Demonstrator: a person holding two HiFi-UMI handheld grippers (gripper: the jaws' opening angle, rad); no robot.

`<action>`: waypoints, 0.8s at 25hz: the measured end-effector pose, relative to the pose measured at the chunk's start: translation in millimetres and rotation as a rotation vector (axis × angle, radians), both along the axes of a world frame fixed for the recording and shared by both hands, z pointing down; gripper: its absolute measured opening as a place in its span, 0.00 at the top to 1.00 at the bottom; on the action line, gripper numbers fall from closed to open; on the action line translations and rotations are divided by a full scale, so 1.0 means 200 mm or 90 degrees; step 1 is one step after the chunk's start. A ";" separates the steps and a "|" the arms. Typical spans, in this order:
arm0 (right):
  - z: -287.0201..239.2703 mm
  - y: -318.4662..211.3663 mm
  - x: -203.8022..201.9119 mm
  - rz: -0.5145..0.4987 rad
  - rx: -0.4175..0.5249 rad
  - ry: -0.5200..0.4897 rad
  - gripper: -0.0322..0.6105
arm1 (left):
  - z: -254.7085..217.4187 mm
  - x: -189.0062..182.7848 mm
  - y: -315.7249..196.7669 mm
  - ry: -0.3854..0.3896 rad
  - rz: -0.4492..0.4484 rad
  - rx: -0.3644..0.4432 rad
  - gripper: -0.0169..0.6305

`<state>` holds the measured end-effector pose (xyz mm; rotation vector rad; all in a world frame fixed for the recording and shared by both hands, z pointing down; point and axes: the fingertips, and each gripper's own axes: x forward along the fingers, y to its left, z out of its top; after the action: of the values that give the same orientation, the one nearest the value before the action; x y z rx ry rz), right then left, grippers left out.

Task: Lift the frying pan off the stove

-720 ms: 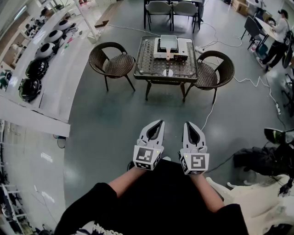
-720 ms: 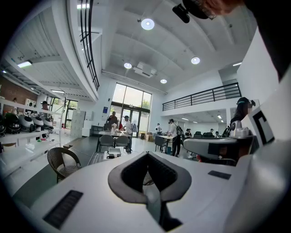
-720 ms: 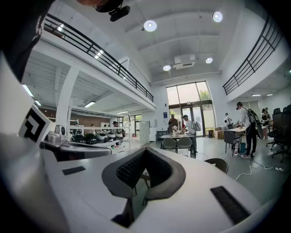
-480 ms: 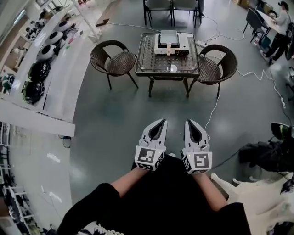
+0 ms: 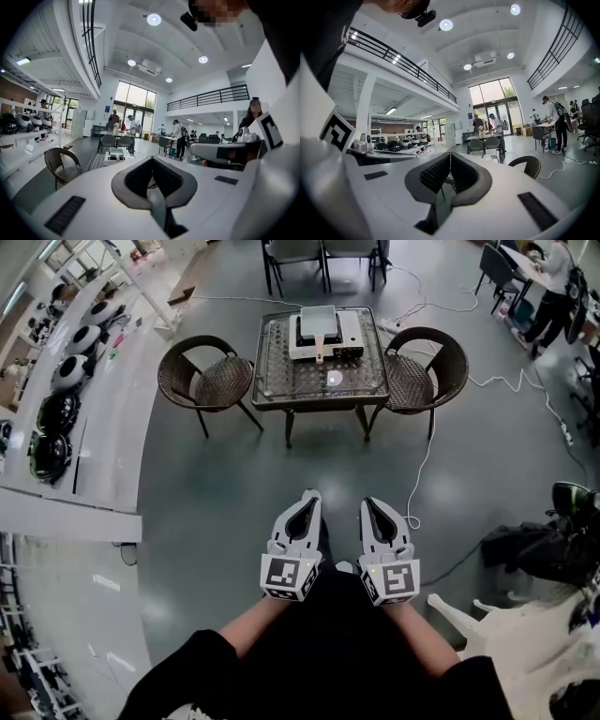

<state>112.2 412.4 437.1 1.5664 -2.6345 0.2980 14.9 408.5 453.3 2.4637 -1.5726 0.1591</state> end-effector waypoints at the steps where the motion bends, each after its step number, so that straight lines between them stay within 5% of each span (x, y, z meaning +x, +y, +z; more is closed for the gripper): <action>1: 0.01 -0.04 -0.01 0.001 0.000 0.003 0.90 | 0.01 -0.01 -0.05 0.002 0.002 -0.002 0.95; 20: 0.04 -1.26 -0.30 0.052 -0.055 0.034 0.90 | 0.06 -0.32 -1.24 0.034 0.057 -0.036 0.95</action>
<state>52.1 160.4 446.1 1.6338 -2.4864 0.3646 -48.7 159.7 466.0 2.4744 -1.4174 0.1488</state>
